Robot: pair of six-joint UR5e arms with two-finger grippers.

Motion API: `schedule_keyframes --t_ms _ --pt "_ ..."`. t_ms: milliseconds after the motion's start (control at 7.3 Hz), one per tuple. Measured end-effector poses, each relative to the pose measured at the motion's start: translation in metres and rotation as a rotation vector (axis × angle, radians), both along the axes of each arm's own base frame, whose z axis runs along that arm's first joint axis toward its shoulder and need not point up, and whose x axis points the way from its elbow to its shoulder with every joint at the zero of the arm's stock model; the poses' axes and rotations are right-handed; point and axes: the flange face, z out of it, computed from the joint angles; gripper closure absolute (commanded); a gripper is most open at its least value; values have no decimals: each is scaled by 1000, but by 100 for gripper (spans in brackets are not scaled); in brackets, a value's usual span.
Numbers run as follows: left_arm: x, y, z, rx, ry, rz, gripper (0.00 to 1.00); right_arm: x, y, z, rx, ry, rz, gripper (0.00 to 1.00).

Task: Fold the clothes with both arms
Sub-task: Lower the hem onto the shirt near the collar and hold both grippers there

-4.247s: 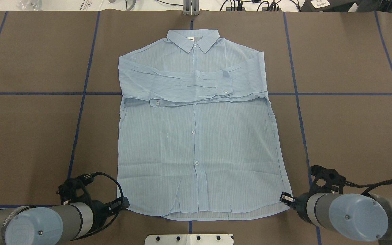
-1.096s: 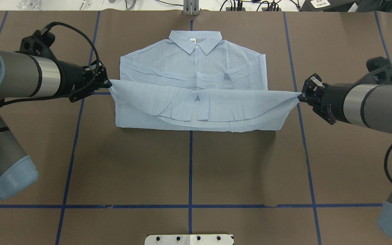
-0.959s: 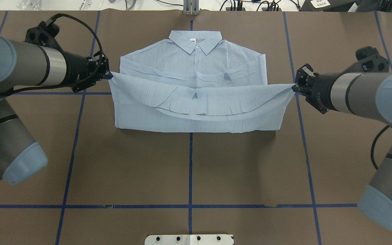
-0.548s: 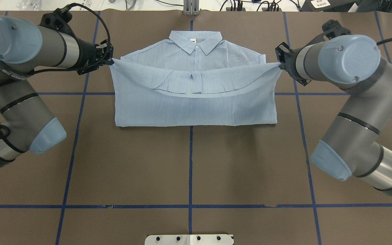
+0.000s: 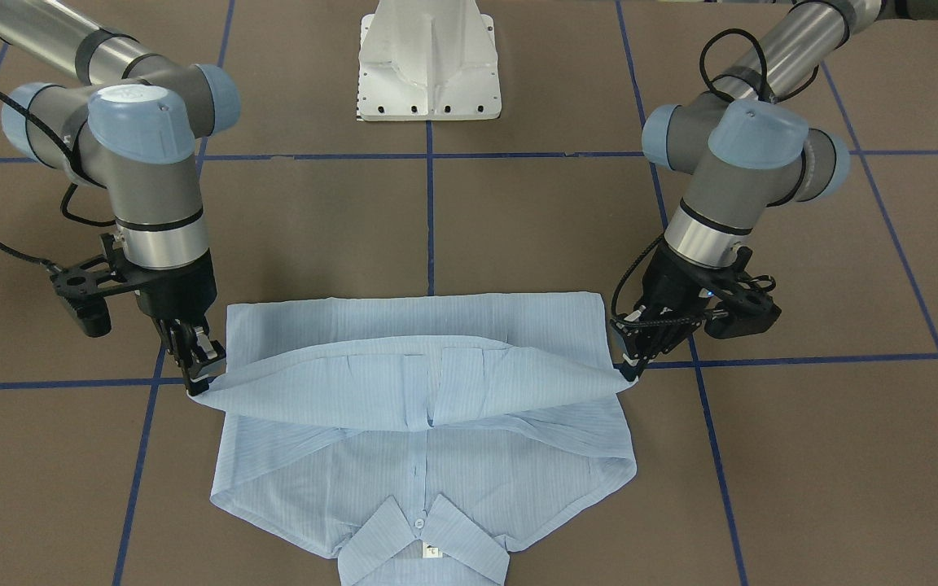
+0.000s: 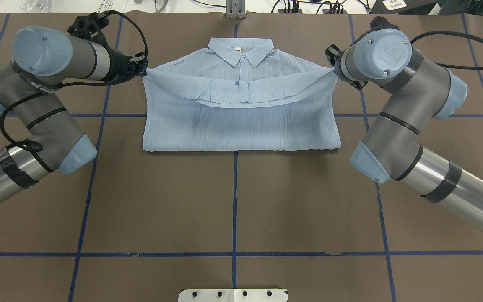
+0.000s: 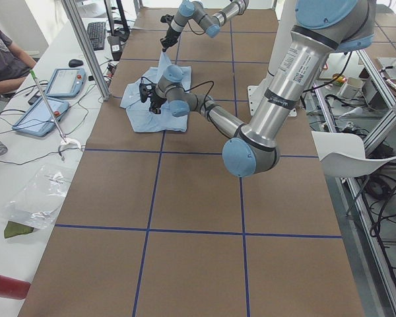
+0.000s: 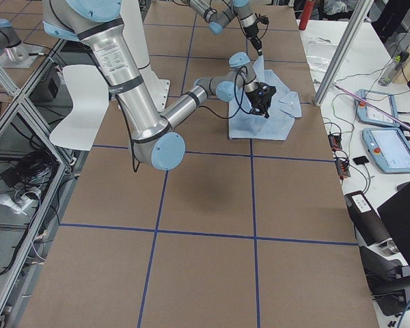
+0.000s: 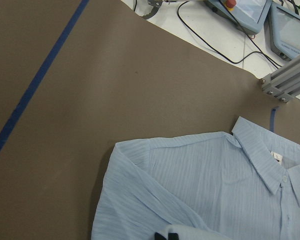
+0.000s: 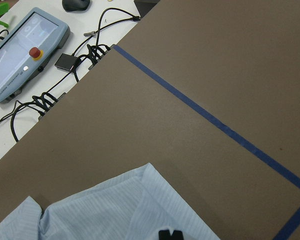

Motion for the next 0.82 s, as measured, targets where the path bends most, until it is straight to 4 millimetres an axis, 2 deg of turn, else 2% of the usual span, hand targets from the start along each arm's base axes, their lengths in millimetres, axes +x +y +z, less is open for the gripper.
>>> schedule_keyframes --t_ms 274,548,822 --pt "18 -18 12 2 -25 8 100 -19 -23 2 -14 16 1 100" --pt "33 -33 39 5 -28 8 100 -28 -32 6 -28 31 1 100" --pt "43 -44 50 -3 -37 9 100 -37 -44 10 -44 47 2 100"
